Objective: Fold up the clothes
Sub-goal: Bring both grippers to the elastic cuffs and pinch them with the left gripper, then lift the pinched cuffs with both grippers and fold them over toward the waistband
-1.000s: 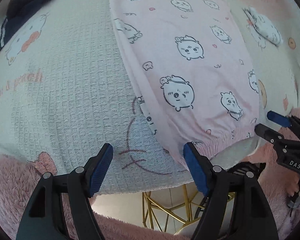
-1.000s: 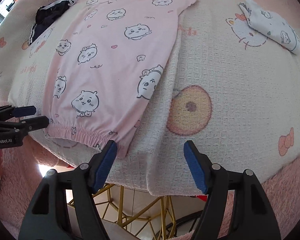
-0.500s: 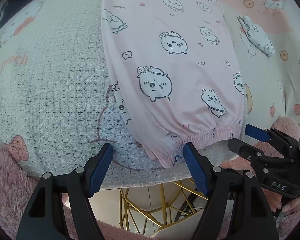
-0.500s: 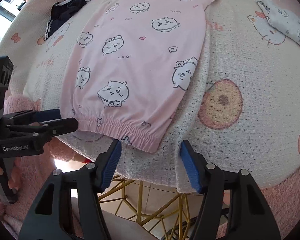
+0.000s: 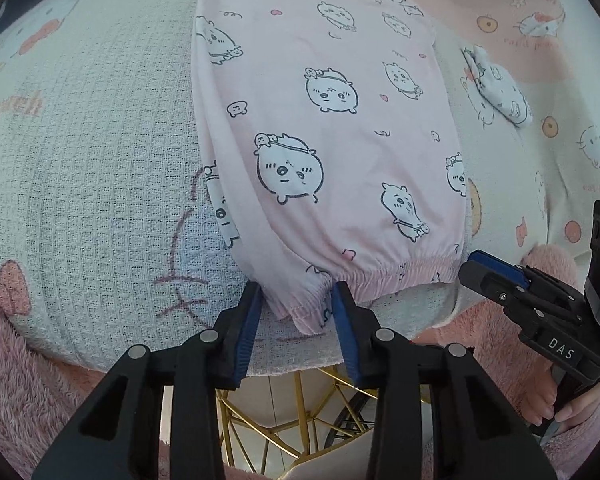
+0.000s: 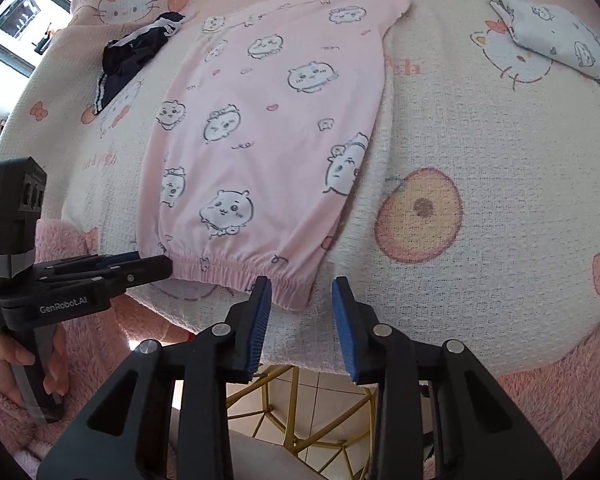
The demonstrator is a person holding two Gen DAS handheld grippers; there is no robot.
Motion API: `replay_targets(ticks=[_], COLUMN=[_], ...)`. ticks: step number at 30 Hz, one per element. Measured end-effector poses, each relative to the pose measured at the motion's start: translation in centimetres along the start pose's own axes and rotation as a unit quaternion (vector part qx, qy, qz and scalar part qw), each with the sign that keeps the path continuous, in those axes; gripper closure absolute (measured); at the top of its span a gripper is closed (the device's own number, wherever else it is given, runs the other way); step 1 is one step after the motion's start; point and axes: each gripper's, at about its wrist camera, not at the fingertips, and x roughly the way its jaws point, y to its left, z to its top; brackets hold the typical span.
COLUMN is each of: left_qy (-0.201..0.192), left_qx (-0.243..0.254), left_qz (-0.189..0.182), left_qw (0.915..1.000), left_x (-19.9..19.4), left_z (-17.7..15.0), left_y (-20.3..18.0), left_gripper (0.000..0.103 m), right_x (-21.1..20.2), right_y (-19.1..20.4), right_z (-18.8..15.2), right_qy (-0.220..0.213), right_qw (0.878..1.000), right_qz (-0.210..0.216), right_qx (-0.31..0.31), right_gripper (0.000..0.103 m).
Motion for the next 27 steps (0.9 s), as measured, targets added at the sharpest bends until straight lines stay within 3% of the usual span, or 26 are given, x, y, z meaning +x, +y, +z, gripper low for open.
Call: replay_targets(ticks=[6,9,16,27], left_qy=[-0.006,-0.011,-0.012,-0.006], left_qx=[-0.033,-0.048,-0.058,-0.062], left_qz=[-0.019,-0.027,-0.043,-0.067], left_qw=[0.9993,0.9985,0.9973,0.9958], left_x=[-1.0,-1.5,-1.0,0.1], left_z=[-0.5,-0.9,-0.6,-0.2], left_y=[1.9,2.8,3.0,2.7], left_gripper=[0.060,0.058,0.050,0.048], right_x=[1.3,2.7,2.4,1.9], right_y=[-0.1,-1.1,-0.7,-2.8], right_z=[-0.1,-0.3,0.2,0.8], right_qy=[0.030,0.052,0.037,0.018], right_qw=[0.999,0.998,0.999,0.995], right_qz=[-0.011,0.009,0.028,0.046], right_qx=[0.002,0.029,0.028,0.081], right_gripper=[0.071,0.070,0.059,0.058])
